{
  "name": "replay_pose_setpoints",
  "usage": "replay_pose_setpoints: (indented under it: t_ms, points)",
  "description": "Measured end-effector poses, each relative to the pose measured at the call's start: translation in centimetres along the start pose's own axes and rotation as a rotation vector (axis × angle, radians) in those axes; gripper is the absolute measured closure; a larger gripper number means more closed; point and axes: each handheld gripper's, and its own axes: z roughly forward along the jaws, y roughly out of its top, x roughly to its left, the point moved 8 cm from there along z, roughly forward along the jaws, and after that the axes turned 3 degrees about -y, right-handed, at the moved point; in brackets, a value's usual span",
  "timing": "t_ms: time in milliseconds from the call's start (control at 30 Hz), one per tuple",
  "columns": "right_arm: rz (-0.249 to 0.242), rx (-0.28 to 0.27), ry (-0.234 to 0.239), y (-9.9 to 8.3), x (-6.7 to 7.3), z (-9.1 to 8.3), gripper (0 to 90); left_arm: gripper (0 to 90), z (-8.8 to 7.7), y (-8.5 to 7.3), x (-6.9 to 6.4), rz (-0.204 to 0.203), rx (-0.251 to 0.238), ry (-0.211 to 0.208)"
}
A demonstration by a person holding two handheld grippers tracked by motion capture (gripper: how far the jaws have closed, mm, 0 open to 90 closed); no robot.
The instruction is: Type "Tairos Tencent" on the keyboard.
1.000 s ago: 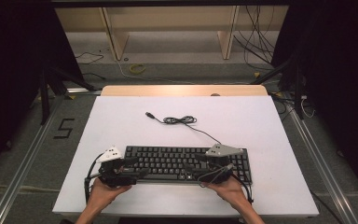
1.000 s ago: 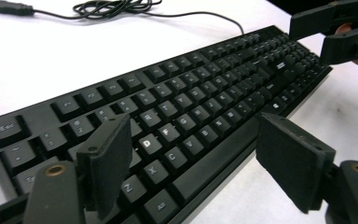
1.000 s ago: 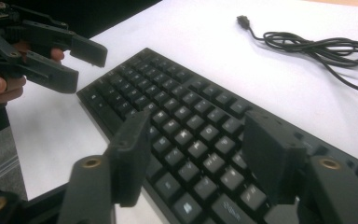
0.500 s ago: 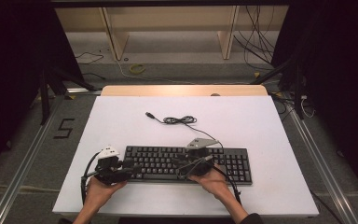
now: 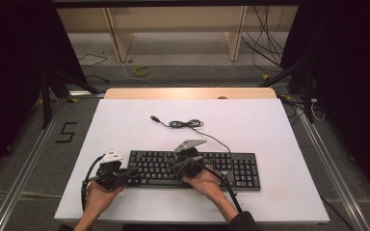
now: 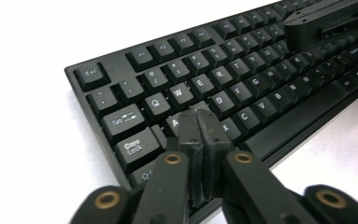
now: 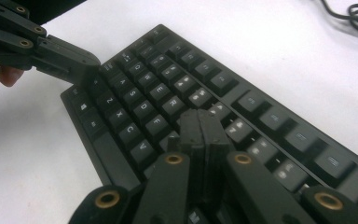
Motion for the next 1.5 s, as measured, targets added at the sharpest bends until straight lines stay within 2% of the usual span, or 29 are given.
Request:
replay_pose_setpoints:
  t_ms: [233,633,967,1200,1300,1500]
  points:
    - [-0.005,0.025,-0.001,0.3,0.4,1.5,90.0,89.3,0.2,-0.3,0.2,-0.009,0.025,0.004]
    - [-0.008,0.044,-0.014,0.5,0.5,2.9,90.0,89.3,0.3,-0.6,0.5,-0.01,0.054,0.015]
    - [-0.006,0.056,-0.019,0.6,0.5,3.4,90.0,89.4,0.4,-0.8,0.6,-0.01,0.075,0.016]
    - [-0.009,0.062,-0.02,0.4,0.5,3.5,90.0,89.4,0.6,-1.0,0.8,-0.006,0.094,0.036]
    - [-0.001,0.066,-0.019,0.3,0.5,3.7,90.0,89.6,0.7,-1.1,0.7,0.013,0.099,0.044]
    - [0.004,0.066,-0.019,0.3,0.6,3.8,90.0,89.7,0.7,-1.1,0.7,-0.001,0.093,0.037]
